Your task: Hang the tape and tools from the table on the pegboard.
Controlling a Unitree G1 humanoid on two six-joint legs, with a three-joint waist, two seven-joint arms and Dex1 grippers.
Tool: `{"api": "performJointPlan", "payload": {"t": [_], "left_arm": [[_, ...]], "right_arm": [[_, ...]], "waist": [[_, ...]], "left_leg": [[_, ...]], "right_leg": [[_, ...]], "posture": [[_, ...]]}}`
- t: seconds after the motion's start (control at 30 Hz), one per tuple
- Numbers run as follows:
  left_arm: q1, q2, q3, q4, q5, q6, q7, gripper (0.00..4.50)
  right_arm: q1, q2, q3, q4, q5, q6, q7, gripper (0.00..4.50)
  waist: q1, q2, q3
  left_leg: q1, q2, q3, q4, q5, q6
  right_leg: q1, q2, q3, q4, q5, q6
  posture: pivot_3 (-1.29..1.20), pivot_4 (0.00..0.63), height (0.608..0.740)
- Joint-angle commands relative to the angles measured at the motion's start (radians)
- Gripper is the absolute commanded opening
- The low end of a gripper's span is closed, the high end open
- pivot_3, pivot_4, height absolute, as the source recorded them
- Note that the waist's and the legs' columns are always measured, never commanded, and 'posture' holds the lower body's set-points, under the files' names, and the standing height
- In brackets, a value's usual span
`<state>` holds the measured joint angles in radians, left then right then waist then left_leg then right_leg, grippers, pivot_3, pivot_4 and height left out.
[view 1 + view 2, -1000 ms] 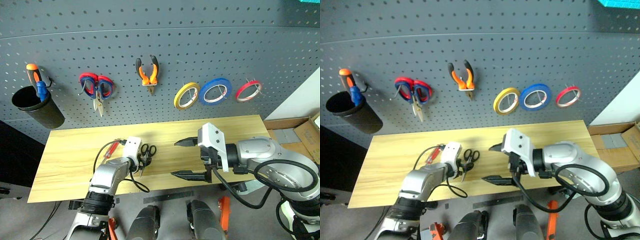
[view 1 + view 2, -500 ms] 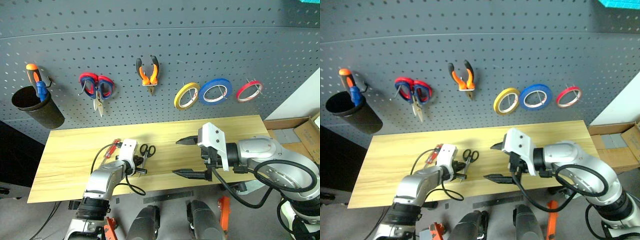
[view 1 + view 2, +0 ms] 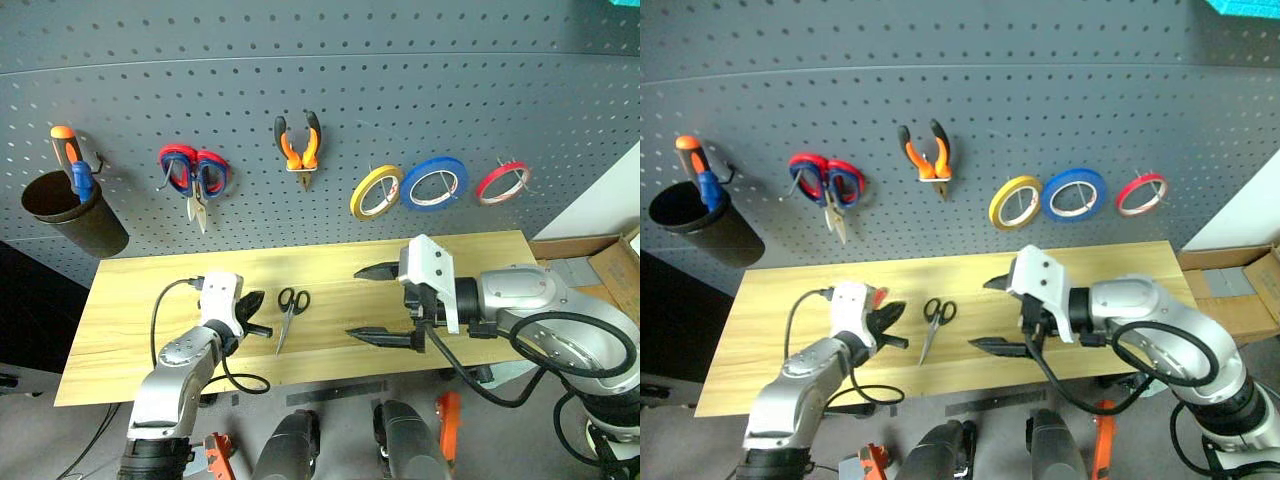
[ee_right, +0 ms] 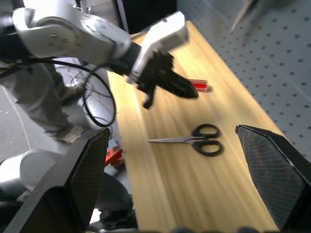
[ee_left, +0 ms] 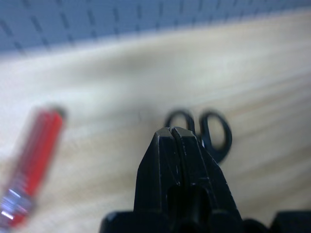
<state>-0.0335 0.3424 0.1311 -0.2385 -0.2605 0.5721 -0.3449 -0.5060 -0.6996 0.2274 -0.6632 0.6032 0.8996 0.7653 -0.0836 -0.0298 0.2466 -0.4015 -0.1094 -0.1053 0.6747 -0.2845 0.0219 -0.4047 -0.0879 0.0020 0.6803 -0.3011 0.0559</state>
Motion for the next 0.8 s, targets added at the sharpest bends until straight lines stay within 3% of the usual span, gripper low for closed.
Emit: {"api": "performJointPlan", "payload": {"t": [0.03, 0.23, 0.27, 0.37, 0.67, 0.8], "left_arm": [[0.031, 0.008, 0.041, -0.08, -0.019, -0.019, 0.003, 0.02], [0.047, 0.023, -0.003, -0.108, 0.004, 0.073, 0.023, 0.02], [0.042, 0.034, -0.022, -0.117, -0.001, 0.126, 0.017, 0.18], [0.014, 0.068, -0.073, -0.147, 0.002, 0.255, 0.02, 0.89], [-0.144, 0.023, -0.098, -0.066, -0.022, 0.513, 0.066, 4.05], [-0.195, 0.017, -0.116, -0.009, -0.029, 0.574, 0.049, 4.05]], "right_arm": [[-0.023, 0.001, -0.029, 0.002, -0.003, -0.033, 0.012, 4.5], [-0.041, 0.0, -0.022, 0.034, -0.015, -0.052, 0.025, 4.5], [-0.045, 0.0, -0.021, 0.037, -0.016, -0.051, 0.029, 4.5], [-0.047, -0.006, -0.021, 0.034, -0.013, -0.046, 0.037, 4.5], [-0.045, -0.032, -0.022, 0.016, 0.0, -0.02, 0.061, 4.5], [-0.042, -0.034, -0.021, 0.007, 0.007, -0.003, 0.055, 4.5]], "waist": [[0.0, 0.0, 0.0], [0.001, 0.0, 0.0], [0.001, 0.0, 0.0], [0.0, 0.0, 0.0], [0.0, 0.001, 0.001], [-0.003, 0.0, 0.003]], "left_leg": [[0.0, 0.0, 0.0, 0.0, 0.0, 0.0], [0.0, 0.0, 0.0, 0.0, 0.0, 0.0], [0.0, 0.0, 0.0, 0.0, 0.0, 0.0], [0.0, 0.0, 0.0, 0.0, 0.0, 0.0], [0.0, 0.0, 0.0, 0.0, 0.0, 0.0], [0.0, 0.0, 0.0, 0.0, -0.001, 0.0]], "right_leg": [[0.0, 0.0, 0.0, 0.0, 0.0, 0.0], [0.0, 0.0, -0.001, 0.0, 0.0, 0.0], [0.0, 0.0, -0.001, 0.0, 0.0, 0.0], [0.0, 0.0, -0.001, 0.0, 0.0, 0.0], [0.0, 0.0, -0.001, 0.0, 0.0, 0.0], [0.0, 0.0, -0.001, 0.0, 0.0, 0.0]], "posture": [[-0.2, 0.245, 0.74], [-0.19, 0.243, 0.74], [-0.19, 0.246, 0.74], [-0.19, 0.252, 0.74], [-0.22, 0.269, 0.74], [-0.23, 0.274, 0.74]]}}
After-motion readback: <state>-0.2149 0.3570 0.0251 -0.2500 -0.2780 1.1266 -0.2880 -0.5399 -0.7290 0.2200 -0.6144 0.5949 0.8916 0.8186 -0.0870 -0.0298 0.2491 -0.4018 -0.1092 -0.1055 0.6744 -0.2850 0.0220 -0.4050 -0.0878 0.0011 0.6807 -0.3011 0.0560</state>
